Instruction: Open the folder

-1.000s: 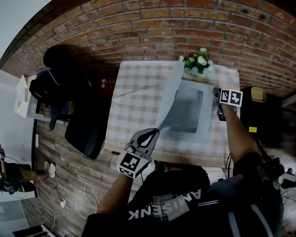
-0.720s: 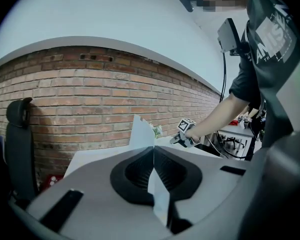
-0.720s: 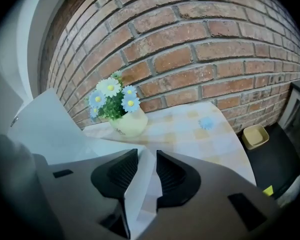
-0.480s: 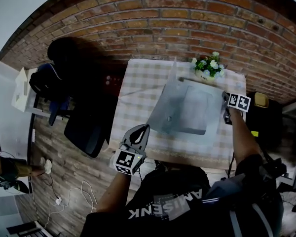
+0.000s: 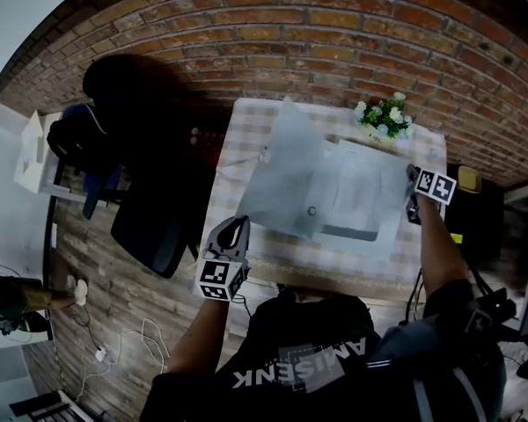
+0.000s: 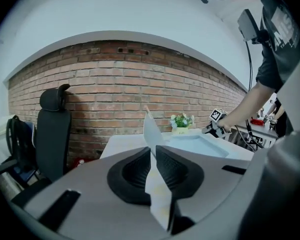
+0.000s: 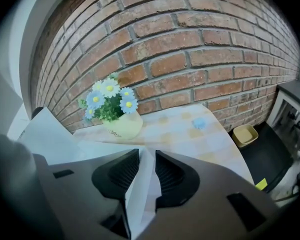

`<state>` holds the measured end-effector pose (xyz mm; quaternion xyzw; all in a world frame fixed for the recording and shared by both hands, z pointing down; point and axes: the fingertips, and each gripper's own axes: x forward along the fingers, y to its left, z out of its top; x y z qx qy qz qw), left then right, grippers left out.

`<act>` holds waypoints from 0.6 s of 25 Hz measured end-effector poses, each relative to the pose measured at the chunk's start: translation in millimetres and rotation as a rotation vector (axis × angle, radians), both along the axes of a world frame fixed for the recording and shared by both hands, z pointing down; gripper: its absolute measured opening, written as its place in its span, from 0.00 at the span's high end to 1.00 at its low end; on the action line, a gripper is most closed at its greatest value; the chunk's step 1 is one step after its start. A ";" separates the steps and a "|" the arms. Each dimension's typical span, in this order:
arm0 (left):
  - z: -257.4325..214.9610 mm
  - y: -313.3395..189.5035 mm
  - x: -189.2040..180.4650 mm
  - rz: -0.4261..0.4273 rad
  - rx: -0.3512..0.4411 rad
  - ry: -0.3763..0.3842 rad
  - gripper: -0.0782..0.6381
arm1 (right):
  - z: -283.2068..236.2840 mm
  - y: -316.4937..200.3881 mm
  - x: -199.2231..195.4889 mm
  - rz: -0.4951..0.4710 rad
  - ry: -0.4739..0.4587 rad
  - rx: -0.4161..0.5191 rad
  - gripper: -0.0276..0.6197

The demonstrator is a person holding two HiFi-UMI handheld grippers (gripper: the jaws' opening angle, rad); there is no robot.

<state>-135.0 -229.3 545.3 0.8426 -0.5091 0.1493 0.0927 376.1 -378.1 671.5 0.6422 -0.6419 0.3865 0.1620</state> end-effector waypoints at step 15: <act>95.3 -25.8 -65.9 -0.203 -0.183 -0.111 0.76 | -5.1 1.5 -1.4 0.064 0.057 0.017 0.76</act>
